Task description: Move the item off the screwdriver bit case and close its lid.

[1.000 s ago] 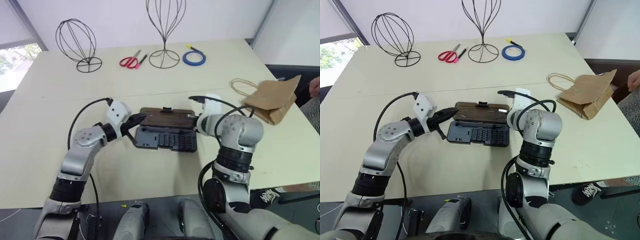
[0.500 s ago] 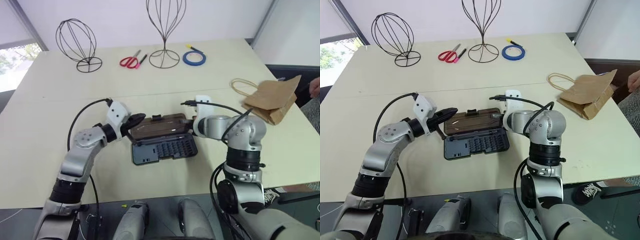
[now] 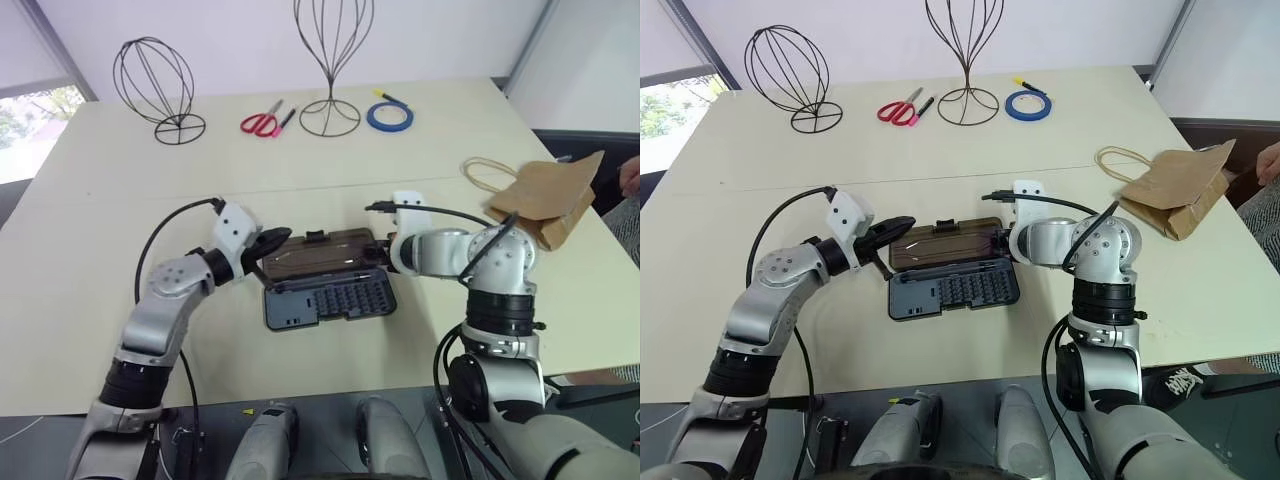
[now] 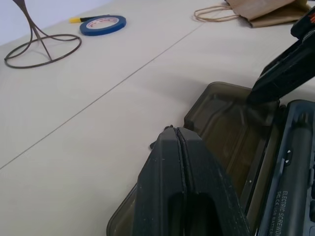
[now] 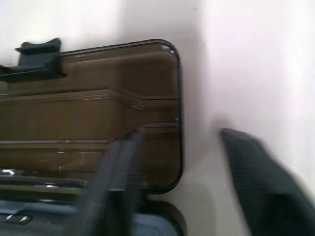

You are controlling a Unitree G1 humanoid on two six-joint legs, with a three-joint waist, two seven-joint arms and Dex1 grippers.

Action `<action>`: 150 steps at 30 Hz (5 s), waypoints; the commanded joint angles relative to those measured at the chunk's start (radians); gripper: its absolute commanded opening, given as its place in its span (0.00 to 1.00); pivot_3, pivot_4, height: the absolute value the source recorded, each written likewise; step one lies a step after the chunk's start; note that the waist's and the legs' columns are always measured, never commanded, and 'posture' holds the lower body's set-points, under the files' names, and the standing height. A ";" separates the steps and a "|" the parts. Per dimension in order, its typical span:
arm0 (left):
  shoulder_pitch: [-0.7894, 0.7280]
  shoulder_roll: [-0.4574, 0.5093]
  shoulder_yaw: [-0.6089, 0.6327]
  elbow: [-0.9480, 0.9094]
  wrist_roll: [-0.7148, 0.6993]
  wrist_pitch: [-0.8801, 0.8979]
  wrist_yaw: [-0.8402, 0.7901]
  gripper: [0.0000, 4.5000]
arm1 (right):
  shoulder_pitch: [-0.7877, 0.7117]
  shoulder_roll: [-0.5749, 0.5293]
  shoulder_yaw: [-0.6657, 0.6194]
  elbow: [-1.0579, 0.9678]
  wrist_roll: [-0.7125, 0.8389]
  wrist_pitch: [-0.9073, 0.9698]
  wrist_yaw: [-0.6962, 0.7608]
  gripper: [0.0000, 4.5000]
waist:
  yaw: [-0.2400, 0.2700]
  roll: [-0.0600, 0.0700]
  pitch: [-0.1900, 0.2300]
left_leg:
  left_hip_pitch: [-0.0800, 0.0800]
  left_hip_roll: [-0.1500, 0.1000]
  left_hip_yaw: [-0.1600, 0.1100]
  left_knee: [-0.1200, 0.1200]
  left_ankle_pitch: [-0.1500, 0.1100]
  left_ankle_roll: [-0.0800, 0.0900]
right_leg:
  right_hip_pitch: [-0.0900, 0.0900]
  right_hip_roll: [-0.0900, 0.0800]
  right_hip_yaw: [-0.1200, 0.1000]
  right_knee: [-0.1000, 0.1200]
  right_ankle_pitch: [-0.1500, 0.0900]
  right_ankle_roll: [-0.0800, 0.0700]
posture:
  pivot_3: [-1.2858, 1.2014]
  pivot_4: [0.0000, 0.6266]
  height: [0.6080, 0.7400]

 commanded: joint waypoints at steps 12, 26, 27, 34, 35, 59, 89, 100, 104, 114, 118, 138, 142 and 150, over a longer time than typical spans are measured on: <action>0.013 0.089 0.080 -0.207 -0.198 0.186 -0.082 0.00 | -0.039 -0.212 0.153 -0.169 -0.195 -0.342 0.478 0.99 | -0.004 0.000 0.000 | 0.000 0.001 0.001 0.000 -0.001 0.001 | 0.000 0.002 0.000 -0.001 0.000 0.000 | 0.52 0.24 1.00; 0.187 0.296 0.087 -0.315 -0.318 0.280 -0.239 0.00 | -0.129 -0.243 0.444 0.165 -0.557 -0.821 1.007 0.99 | 0.002 -0.001 0.001 | 0.000 0.001 0.001 0.000 -0.001 0.001 | 0.000 0.001 0.000 -0.002 0.000 0.000 | 0.52 0.24 1.00; 0.185 0.295 0.072 -0.296 -0.304 0.267 -0.249 0.00 | -0.141 -0.243 0.453 0.190 -0.573 -0.830 1.033 0.99 | 0.002 0.000 0.001 | 0.000 0.001 0.001 0.000 -0.001 0.001 | 0.000 0.001 0.000 -0.002 0.000 0.000 | 0.52 0.24 1.00; 0.148 0.270 -0.053 -0.118 -0.198 0.146 -0.325 0.00 | -0.220 -0.268 0.524 0.297 -0.662 -0.847 1.227 0.99 | 0.001 -0.001 0.001 | 0.000 0.001 0.001 0.000 -0.001 0.001 | 0.000 0.001 0.000 -0.002 0.000 0.000 | 0.52 0.24 1.00; 0.148 0.267 -0.069 -0.093 -0.182 0.127 -0.337 0.00 | -0.224 -0.279 0.533 0.300 -0.678 -0.854 1.254 0.99 | 0.001 -0.001 0.001 | 0.000 0.001 0.001 -0.001 -0.001 0.001 | 0.000 0.001 0.000 -0.002 0.000 0.000 | 0.52 0.24 1.00; 0.199 0.201 -0.127 0.037 -0.074 -0.016 -0.337 0.00 | -0.320 -0.271 0.598 0.738 -0.905 -1.189 1.651 0.99 | 0.000 -0.001 0.001 | 0.001 0.001 0.001 0.000 -0.001 0.001 | 0.001 0.000 0.000 -0.002 0.000 0.000 | 0.52 0.24 1.00; 0.239 0.204 -0.103 0.000 -0.072 -0.018 -0.284 0.00 | -0.325 -0.163 0.527 0.929 -1.010 -1.278 1.711 0.10 | -0.003 0.000 -0.001 | 0.001 0.001 0.001 0.000 -0.001 0.000 | 0.000 0.001 0.002 -0.001 0.000 0.000 | 0.52 0.24 1.00; 0.224 0.191 -0.110 0.014 -0.059 -0.025 -0.280 0.00 | -0.247 -0.171 0.557 0.783 -1.041 -1.244 1.756 0.01 | -0.001 0.001 -0.002 | 0.004 0.001 0.001 0.000 0.000 0.000 | 0.002 0.001 0.002 0.000 0.001 -0.001 | 0.52 0.24 1.00; 0.219 0.190 -0.110 0.019 -0.057 -0.028 -0.281 0.00 | -0.246 -0.174 0.558 0.788 -1.055 -1.250 1.749 0.01 | -0.001 0.002 -0.003 | 0.004 0.001 0.001 0.000 0.000 0.000 | 0.002 0.001 0.002 0.000 0.001 -0.001 | 0.52 0.24 1.00; 0.209 0.179 -0.112 0.025 -0.047 -0.031 -0.274 0.00 | -0.298 -0.175 0.574 0.886 -1.110 -1.327 1.730 0.20 | -0.001 0.002 -0.006 | 0.004 0.001 0.001 0.000 0.000 0.000 | 0.002 0.001 0.002 0.000 0.001 -0.001 | 0.52 0.24 1.00; 0.208 0.172 -0.114 0.025 -0.043 -0.032 -0.268 0.00 | -0.337 -0.171 0.593 0.957 -1.144 -1.377 1.727 0.51 | -0.001 0.002 -0.006 | 0.004 0.001 0.001 0.000 0.000 0.000 | 0.002 0.001 0.002 0.000 0.001 -0.001 | 0.52 0.24 1.00; 0.235 0.138 -0.114 -0.014 -0.024 -0.034 -0.213 0.00 | -0.484 -0.127 0.630 1.303 -1.260 -1.558 1.794 0.33 | -0.001 0.003 -0.008 | 0.004 0.000 0.001 0.000 0.000 -0.001 | 0.003 0.001 0.002 0.000 0.001 -0.001 | 0.52 0.24 1.00; 0.243 0.139 -0.110 -0.020 -0.024 -0.035 -0.210 0.00 | -0.475 -0.124 0.628 1.303 -1.264 -1.564 1.793 0.01 | -0.001 0.002 -0.011 | 0.005 0.000 0.001 0.000 0.000 -0.001 | 0.004 0.001 0.002 0.000 0.001 -0.001 | 0.52 0.24 1.00; 0.236 0.145 -0.099 -0.012 -0.026 -0.033 -0.216 0.00 | -0.464 -0.127 0.626 1.292 -1.287 -1.594 1.796 0.01 | -0.002 0.001 -0.012 | 0.018 0.000 0.001 -0.005 0.000 0.000 | 0.015 0.002 0.002 -0.003 0.000 -0.001 | 0.52 0.24 1.00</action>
